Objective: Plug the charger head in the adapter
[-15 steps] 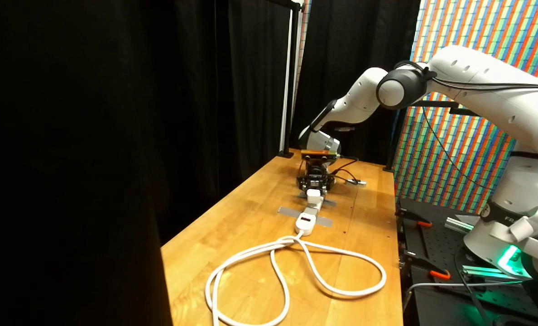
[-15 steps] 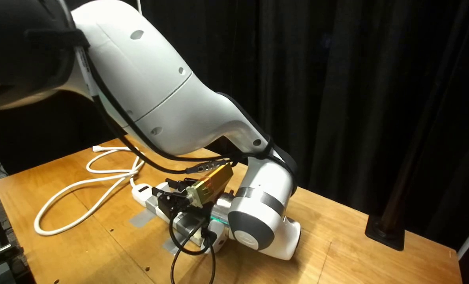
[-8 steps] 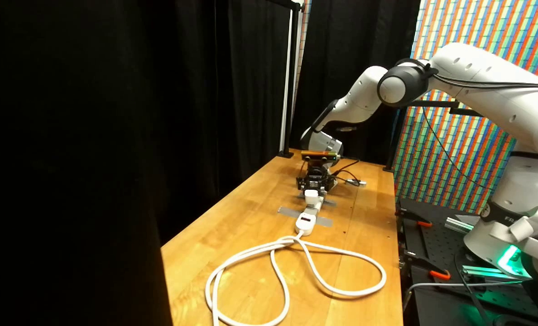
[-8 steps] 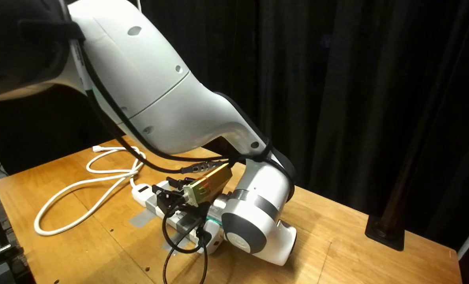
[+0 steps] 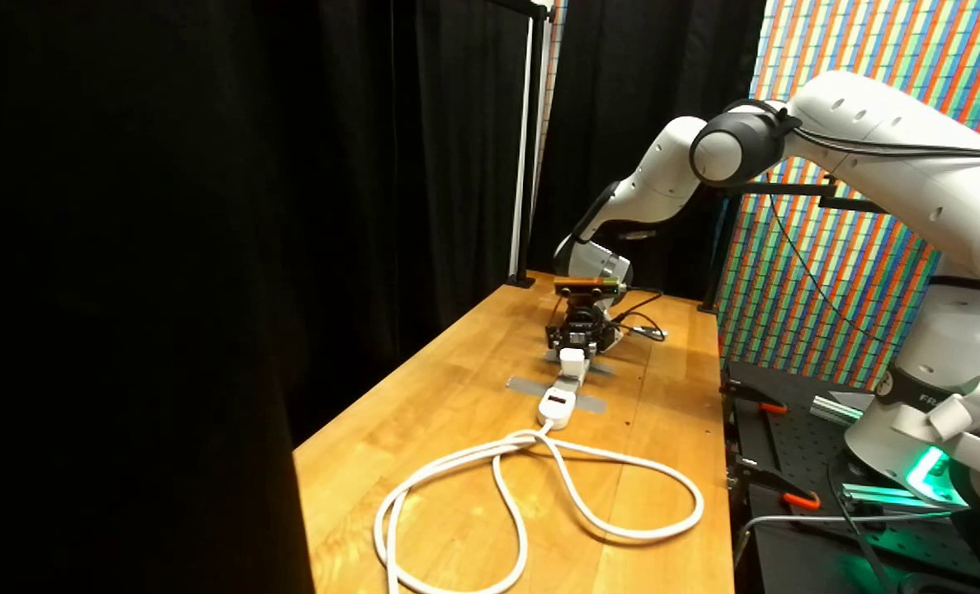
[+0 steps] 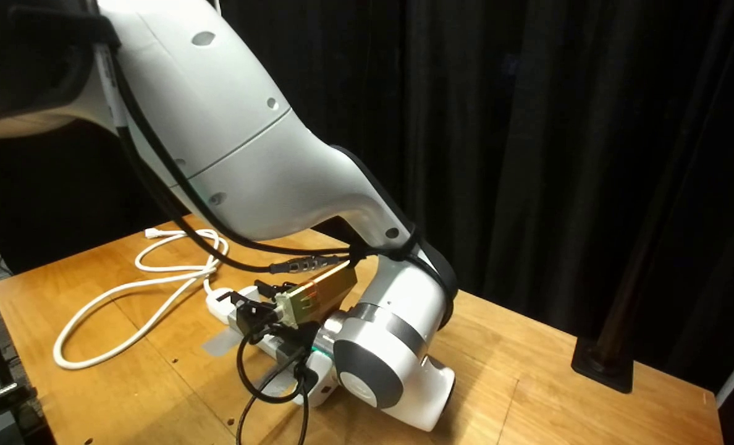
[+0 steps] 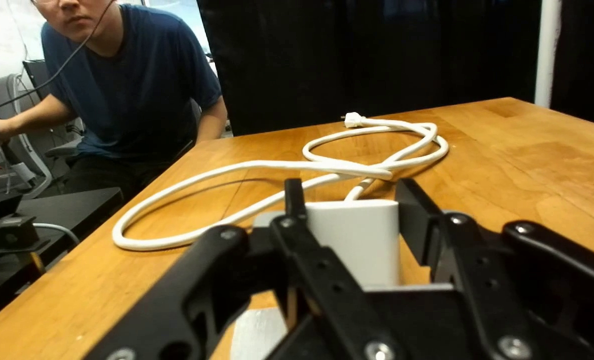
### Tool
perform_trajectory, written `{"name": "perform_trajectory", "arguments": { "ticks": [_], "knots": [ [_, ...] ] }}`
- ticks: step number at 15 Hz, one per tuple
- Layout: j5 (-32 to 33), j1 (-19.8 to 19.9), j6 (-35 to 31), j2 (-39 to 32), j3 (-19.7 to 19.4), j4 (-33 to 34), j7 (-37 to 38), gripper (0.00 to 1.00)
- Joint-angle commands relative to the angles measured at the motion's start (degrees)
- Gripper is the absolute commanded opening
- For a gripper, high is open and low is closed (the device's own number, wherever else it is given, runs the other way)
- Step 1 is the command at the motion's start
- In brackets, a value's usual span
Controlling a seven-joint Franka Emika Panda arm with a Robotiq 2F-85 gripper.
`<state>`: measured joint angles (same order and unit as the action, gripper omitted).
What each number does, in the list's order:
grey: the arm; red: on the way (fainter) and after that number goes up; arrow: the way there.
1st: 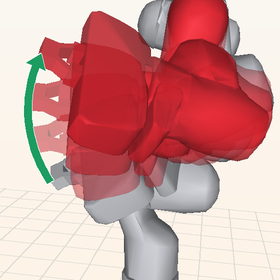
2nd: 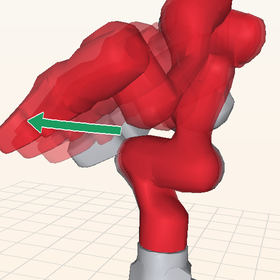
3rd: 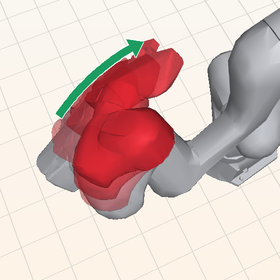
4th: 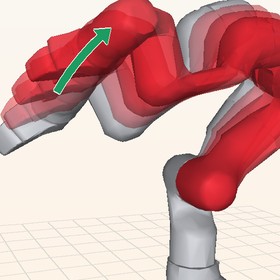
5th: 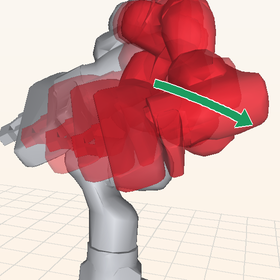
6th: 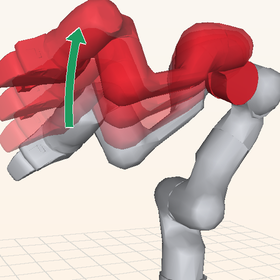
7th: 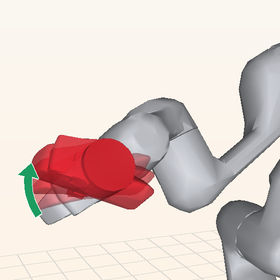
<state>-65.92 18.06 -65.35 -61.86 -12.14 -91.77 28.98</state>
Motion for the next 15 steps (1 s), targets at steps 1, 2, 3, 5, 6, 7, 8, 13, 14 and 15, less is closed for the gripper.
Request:
{"name": "perform_trajectory", "arguments": {
  "ticks": [1, 2, 3, 5, 6, 7, 8, 13, 14, 15],
  "knots": [
    [0.27, -1.23, -2.81, -0.42, -1.83, -2.78, -4.49, 0.23],
    [0.47, -1.4, -3.37, -0.25, -2.03, -2.7, -5.4, 0.23],
    [0.64, -1.67, -4.01, 0.1, -2.34, -2.85, -5.94, 0.23],
    [1.11, -2.28, -5.14, 0.84, -3.02, -3.18, -7.34, 0.23],
    [1.16, -2.48, -5.43, 1.06, -3.31, -3.39, -7.89, 0.23],
    [1.12, -2.53, -5.45, 1.27, -3.44, -3.63, -8.64, 0.23],
    [1.09, -2.65, -5.62, 1.48, -3.65, -3.84, -9.16, 0.23],
    [1.29, -2.64, -5.77, 2.63, -4.31, -4.25, -11.01, 0.23],
    [1.35, -2.64, -5.87, 2.84, -4.43, -4.25, -11.19, 0.23],
    [1.36, -2.64, -6.01, 3.02, -4.56, -4.32, -11.28, 0.23]
  ]
}}
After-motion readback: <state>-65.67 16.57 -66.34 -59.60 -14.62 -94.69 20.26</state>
